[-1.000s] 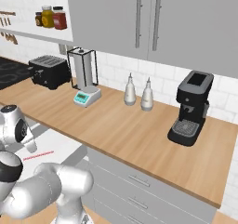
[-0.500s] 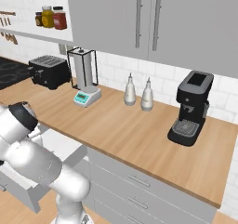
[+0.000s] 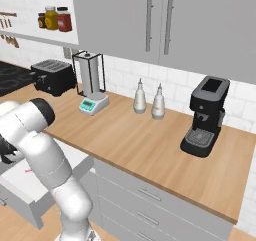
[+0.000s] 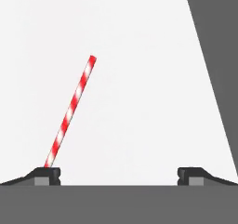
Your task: Take a straw from the drawer in front and place it inside the glass cup on the dining counter.
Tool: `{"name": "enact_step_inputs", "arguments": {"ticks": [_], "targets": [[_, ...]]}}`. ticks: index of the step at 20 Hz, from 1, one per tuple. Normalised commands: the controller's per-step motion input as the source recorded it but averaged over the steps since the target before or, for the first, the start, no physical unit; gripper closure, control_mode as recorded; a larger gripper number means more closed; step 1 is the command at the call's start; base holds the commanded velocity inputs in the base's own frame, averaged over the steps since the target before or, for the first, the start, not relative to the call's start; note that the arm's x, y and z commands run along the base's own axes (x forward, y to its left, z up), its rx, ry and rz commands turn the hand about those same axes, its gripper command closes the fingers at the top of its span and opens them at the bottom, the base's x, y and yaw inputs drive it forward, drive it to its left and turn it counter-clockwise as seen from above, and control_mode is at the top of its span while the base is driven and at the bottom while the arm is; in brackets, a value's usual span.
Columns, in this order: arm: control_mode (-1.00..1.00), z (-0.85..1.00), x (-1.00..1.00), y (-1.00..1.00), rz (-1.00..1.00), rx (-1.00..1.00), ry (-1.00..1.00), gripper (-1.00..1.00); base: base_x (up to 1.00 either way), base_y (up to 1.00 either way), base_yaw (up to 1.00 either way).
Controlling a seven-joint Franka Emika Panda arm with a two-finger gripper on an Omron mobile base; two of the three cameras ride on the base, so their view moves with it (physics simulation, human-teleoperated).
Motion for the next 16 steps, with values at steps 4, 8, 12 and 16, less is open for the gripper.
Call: {"name": "enact_step_inputs", "arguments": {"ticks": [4, 8, 12, 16], "targets": [[-1.0, -0.34, 0.0, 0.03, 0.0, 0.0, 0.0, -1.0, 0.0, 0.0, 0.0], [-1.0, 0.0, 0.19, 0.3, 0.0, 0.0, 0.0, -1.0, 0.0, 0.0, 0.0], [-1.0, 0.01, 0.29, 0.28, 0.0, 0.01, 0.0, -1.0, 0.0, 0.0, 0.0], [-1.0, 0.0, 0.35, 0.48, 0.0, 0.0, 0.0, -1.0, 0.0, 0.0, 0.0]]}}
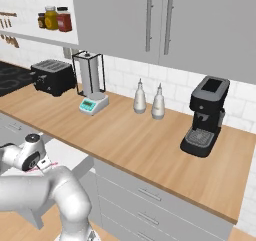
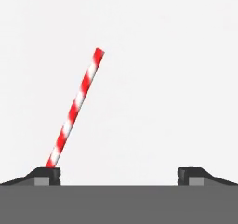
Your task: Take a straw from the drawer in front and place it inside the glass cup on the dining counter.
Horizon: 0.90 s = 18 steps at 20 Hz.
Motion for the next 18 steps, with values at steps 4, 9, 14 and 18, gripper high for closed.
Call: {"name": "enact_step_inputs", "arguments": {"ticks": [4, 9, 14, 18], "targets": [[-1.0, 0.05, 0.53, 0.65, 0.0, 0.0, 0.0, -1.0, 0.0, 0.0, 0.0], [-1.0, 0.02, 0.47, 0.46, -0.01, 0.0, 0.06, -1.0, 0.0, 0.0, 0.0], [-1.0, -0.23, 0.23, 0.12, -0.03, -0.05, 0.05, -1.0, 0.0, 0.0, 0.0], [-1.0, -0.33, 0.05, 0.09, -0.04, -0.07, 0.0, -1.0, 0.0, 0.0, 0.0]]}}
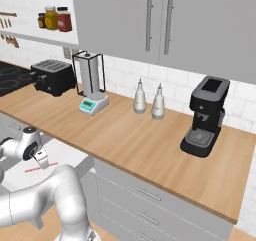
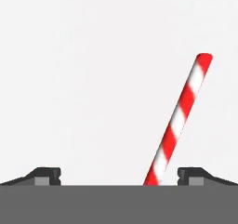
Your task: Take a straw from the drawer in front and place it inside the glass cup on the dining counter.
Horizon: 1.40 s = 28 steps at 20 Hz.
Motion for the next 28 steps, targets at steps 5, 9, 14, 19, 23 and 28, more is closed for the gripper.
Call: {"name": "enact_step_inputs", "arguments": {"ticks": [5, 9, 14, 19, 23, 28], "targets": [[-1.0, -0.41, -0.12, 0.12, -0.08, -0.1, 0.0, -1.0, 0.0, 0.0, 0.0], [-1.0, -0.5, 0.0, 0.01, -0.05, -0.02, 0.0, -1.0, 0.0, 0.0, 0.0], [-1.0, -0.94, -0.14, -0.12, -0.04, 0.0, 0.0, -1.0, 0.0, 0.0, 0.0], [-1.0, -1.0, -0.36, -0.12, -0.02, 0.0, 0.0, 1.0, 0.0, 0.0, 0.0], [-1.0, -1.0, -0.72, -0.18, -0.01, 0.0, 0.0, 1.0, 0.0, 0.0, 0.0], [-1.0, -1.0, -0.63, -0.14, -0.01, 0.0, -0.04, 1.0, 0.0, 0.0, 0.0]]}}
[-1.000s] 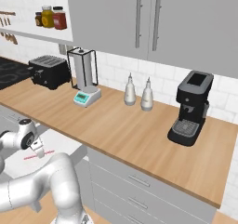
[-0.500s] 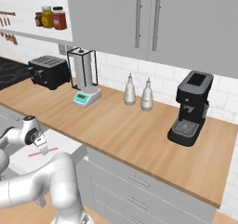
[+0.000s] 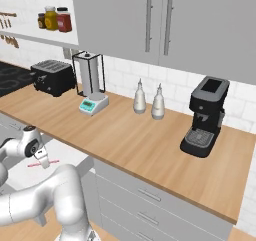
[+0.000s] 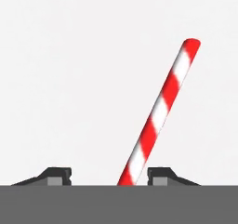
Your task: Take a straw from the drawer in front and place it inside the glass cup on the dining counter.
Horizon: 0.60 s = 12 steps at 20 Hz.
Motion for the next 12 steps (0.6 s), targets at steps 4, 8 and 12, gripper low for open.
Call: {"name": "enact_step_inputs", "arguments": {"ticks": [4, 8, 12], "targets": [[-1.0, -0.96, -0.42, -0.17, -0.02, 0.0, -0.07, 1.0, 0.0, 0.0, 0.0], [-1.0, -0.72, -0.89, -0.37, -0.05, 0.04, 0.0, 1.0, 0.0, 0.0, 0.0], [-1.0, -0.81, -0.48, -0.23, -0.05, 0.01, 0.02, 1.0, 0.0, 0.0, 0.0]]}}
